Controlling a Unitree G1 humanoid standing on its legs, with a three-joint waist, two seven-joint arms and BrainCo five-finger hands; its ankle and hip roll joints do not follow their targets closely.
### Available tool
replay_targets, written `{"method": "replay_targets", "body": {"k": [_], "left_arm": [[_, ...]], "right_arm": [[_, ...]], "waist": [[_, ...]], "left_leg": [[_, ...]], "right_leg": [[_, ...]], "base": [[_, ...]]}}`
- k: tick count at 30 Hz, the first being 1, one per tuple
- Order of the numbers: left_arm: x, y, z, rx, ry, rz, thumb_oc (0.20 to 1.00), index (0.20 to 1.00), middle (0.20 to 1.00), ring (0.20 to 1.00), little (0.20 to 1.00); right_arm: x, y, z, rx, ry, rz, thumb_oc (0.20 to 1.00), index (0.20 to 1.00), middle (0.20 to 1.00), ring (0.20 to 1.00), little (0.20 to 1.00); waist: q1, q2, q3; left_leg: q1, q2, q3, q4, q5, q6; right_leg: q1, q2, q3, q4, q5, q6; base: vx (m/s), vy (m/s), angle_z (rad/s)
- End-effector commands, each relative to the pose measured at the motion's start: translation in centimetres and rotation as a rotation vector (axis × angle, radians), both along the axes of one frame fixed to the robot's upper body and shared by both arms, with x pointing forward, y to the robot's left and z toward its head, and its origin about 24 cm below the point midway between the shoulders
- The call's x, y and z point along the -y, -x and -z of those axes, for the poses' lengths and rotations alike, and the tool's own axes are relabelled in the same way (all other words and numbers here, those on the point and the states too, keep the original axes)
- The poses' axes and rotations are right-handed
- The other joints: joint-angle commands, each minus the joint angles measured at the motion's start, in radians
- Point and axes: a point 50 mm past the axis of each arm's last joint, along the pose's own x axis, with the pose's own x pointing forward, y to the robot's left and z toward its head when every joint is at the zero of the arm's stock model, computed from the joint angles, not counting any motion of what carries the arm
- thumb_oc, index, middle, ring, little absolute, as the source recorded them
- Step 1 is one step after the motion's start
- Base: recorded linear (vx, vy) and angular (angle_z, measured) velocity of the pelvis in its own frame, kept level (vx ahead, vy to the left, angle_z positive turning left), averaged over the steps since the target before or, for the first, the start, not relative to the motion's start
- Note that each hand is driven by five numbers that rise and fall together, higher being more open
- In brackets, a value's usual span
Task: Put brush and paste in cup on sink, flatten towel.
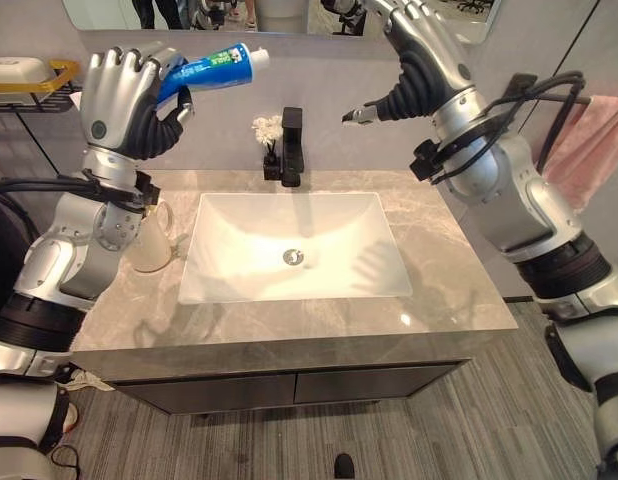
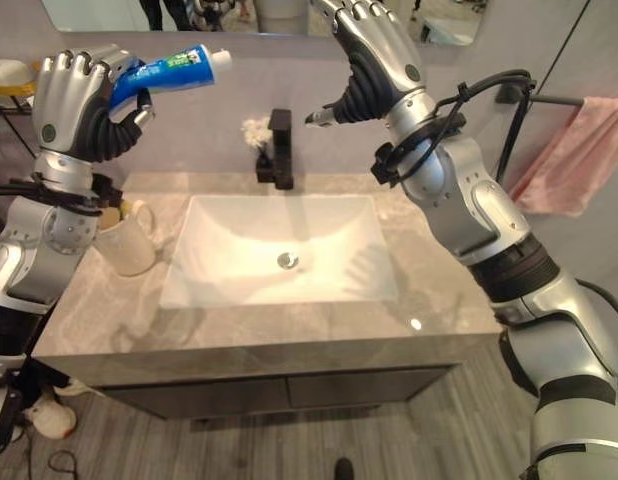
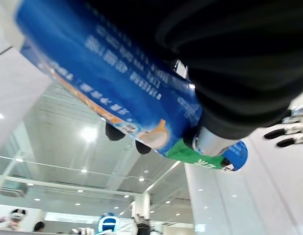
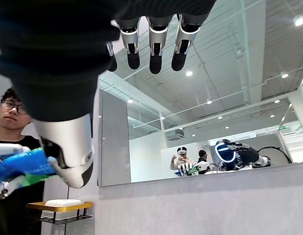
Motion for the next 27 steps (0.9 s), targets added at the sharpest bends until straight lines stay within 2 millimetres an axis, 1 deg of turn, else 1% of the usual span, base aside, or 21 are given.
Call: {"method": "replay_targets", "body": {"k": [1, 5, 8, 9, 12, 13, 14, 17, 20, 24, 27], "left_arm": [[0.9, 0.9, -5.2, 0.175, 0.026, 0.050, 0.200, 0.200, 0.200, 0.200, 0.200], [2.2, 0.4, -5.7, 0.160, 0.025, 0.091, 0.200, 0.200, 0.200, 0.200, 0.200], [2.8, 0.1, -5.8, 0.135, 0.026, 0.113, 0.200, 0.200, 0.200, 0.200, 0.200], [3.4, -0.1, -6.0, 0.123, 0.025, 0.130, 0.200, 0.200, 0.200, 0.200, 0.200], [4.1, -0.6, -6.1, 0.082, 0.036, 0.158, 0.200, 0.200, 0.200, 0.200, 0.200], [4.1, -0.6, -6.1, 0.082, 0.036, 0.158, 0.200, 0.200, 0.200, 0.200, 0.200], [4.6, -1.2, -6.2, 0.038, 0.020, 0.152, 0.200, 0.200, 0.200, 0.200, 0.200], [5.2, -1.6, -6.4, 0.020, 0.018, 0.158, 0.200, 0.200, 0.200, 0.200, 0.200], [5.5, -1.8, -6.4, 0.003, 0.021, 0.159, 0.200, 0.200, 0.200, 0.200, 0.200], [5.2, -2.1, -6.0, -0.010, 0.045, 0.140, 0.200, 0.200, 0.200, 0.200, 0.200], [5.2, -2.1, -5.8, -0.016, 0.048, 0.139, 0.200, 0.200, 0.200, 0.200, 0.200]], "right_arm": [[-0.3, 0.0, -2.3, 0.095, 0.040, 0.055, 1.000, 1.000, 1.000, 1.000, 1.000], [-1.1, -0.1, -2.2, 0.111, 0.079, 0.066, 1.000, 1.000, 1.000, 1.000, 1.000], [-1.1, -0.4, -2.0, 0.106, 0.075, 0.079, 1.000, 1.000, 1.000, 1.000, 1.000], [-1.5, -0.6, -1.8, 0.096, 0.079, 0.080, 1.000, 1.000, 1.000, 1.000, 1.000], [-1.9, -1.0, -1.5, 0.074, 0.082, 0.090, 1.000, 1.000, 1.000, 1.000, 1.000], [-1.9, -1.1, -1.5, 0.074, 0.082, 0.091, 1.000, 1.000, 1.000, 1.000, 1.000], [-1.9, -1.6, -1.3, 0.053, 0.086, 0.119, 1.000, 1.000, 1.000, 1.000, 1.000], [-1.8, -2.0, -1.0, 0.039, 0.082, 0.143, 1.000, 1.000, 1.000, 1.000, 1.000], [-1.5, -2.3, -0.7, 0.026, 0.073, 0.166, 1.000, 1.000, 1.000, 1.000, 1.000], [-0.7, -2.6, -0.4, 0.013, 0.049, 0.199, 1.000, 1.000, 1.000, 1.000, 1.000], [-0.4, -2.5, -0.3, 0.012, 0.044, 0.206, 1.000, 1.000, 1.000, 1.000, 1.000]], "waist": [[-0.009, -0.007, -0.052], [-0.011, 0.001, -0.054], [-0.011, 0.005, -0.057], [-0.011, 0.006, -0.058], [-0.011, 0.010, -0.058], [-0.011, 0.010, -0.058], [-0.012, 0.017, -0.059], [-0.011, 0.020, -0.059], [-0.011, 0.022, -0.058], [-0.011, 0.024, -0.057], [-0.011, 0.026, -0.056]], "left_leg": [[-0.066, 0.055, -0.062, 0.010, 0.061, -0.047], [-0.066, 0.057, -0.061, 0.010, 0.063, -0.048], [-0.066, 0.058, -0.061, 0.010, 0.064, -0.048], [-0.067, 0.059, -0.061, 0.010, 0.065, -0.048], [-0.068, 0.060, -0.063, 0.010, 0.068, -0.047], [-0.068, 0.060, -0.063, 0.010, 0.068, -0.047], [-0.070, 0.060, -0.064, 0.010, 0.069, -0.047], [-0.073, 0.061, -0.065, 0.010, 0.070, -0.047], [-0.074, 0.061, -0.066, 0.010, 0.070, -0.046], [-0.074, 0.061, -0.065, 0.010, 0.070, -0.044], [-0.073, 0.062, -0.065, 0.010, 0.071, -0.043]], "right_leg": [[0.071, -0.132, -0.033, 0.008, -0.025, 0.113], [0.067, -0.131, -0.031, 0.008, -0.026, 0.112], [0.066, -0.129, -0.032, 0.008, -0.026, 0.111], [0.066, -0.129, -0.031, 0.008, -0.025, 0.110], [0.064, -0.128, -0.030, 0.008, -0.025, 0.108], [0.064, -0.128, -0.030, 0.008, -0.025, 0.108], [0.062, -0.128, -0.030, 0.008, -0.024, 0.107], [0.059, -0.128, -0.031, 0.008, -0.023, 0.107], [0.058, -0.128, -0.031, 0.008, -0.023, 0.106], [0.058, -0.125, -0.030, 0.008, -0.024, 0.105], [0.059, -0.125, -0.030, 0.008, -0.025, 0.103]], "base": [[0.00, 0.000, 0.00], [0.00, 0.000, 0.00], [0.00, 0.000, 0.00], [0.00, 0.000, 0.00], [0.00, -0.010, 0.00], [0.00, 0.000, 0.00], [0.00, 0.000, 0.00], [0.00, 0.000, 0.00], [0.00, 0.000, 0.00], [0.00, 0.000, 0.00], [0.00, 0.000, 0.00]]}}
